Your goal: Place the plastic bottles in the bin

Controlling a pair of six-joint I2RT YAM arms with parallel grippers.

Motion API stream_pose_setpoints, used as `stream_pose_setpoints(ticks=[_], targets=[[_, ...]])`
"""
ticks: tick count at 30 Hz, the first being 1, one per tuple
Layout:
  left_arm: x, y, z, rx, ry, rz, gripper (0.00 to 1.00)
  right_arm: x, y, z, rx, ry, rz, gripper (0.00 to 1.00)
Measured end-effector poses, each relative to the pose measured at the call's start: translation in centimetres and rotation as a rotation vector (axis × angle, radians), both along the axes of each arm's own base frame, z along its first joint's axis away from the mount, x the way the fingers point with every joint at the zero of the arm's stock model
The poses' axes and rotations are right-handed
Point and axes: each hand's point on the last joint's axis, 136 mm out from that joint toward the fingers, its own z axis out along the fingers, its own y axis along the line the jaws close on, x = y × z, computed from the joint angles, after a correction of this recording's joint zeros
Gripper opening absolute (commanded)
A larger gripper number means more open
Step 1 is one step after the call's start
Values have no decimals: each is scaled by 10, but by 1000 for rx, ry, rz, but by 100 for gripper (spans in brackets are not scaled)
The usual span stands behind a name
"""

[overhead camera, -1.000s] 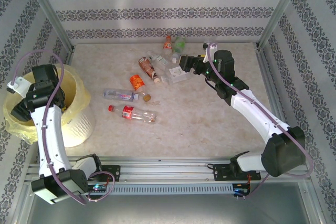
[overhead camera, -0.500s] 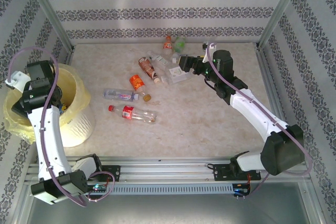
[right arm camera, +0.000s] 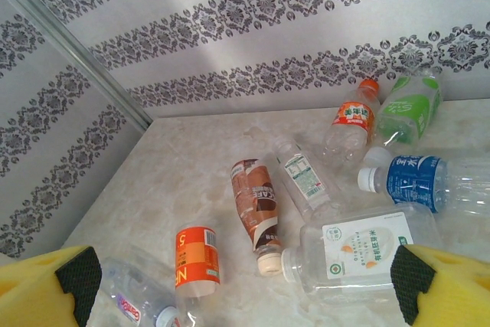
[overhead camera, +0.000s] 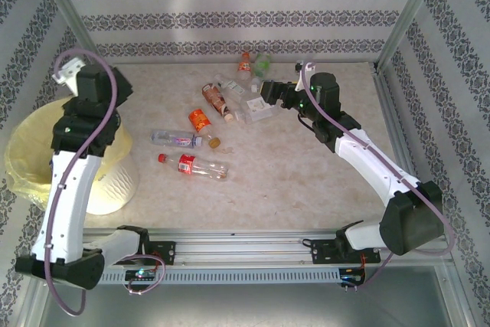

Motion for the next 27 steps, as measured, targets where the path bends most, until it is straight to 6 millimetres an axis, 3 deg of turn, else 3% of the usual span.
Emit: stream_pose_setpoints(ticks=[5, 9, 15, 21, 27], targets=[[52, -80, -7, -65, -20, -308, 100, 3, -5, -2, -5, 7, -19, 98], [89, -151, -25, -150, -17, -555, 100, 10, -10, -15, -12, 47, -45, 98], [118, -226, -52, -262, -6, -807, 100, 26, -20, -45, -18, 155, -84, 98], [114, -268, -69, -355, -13, -941, 100, 49, -21, -74, -41, 270, -93, 98], [109, -273, -99, -389, 40, -943, 100, 81, -13, -115, -86, 410, -97, 98]])
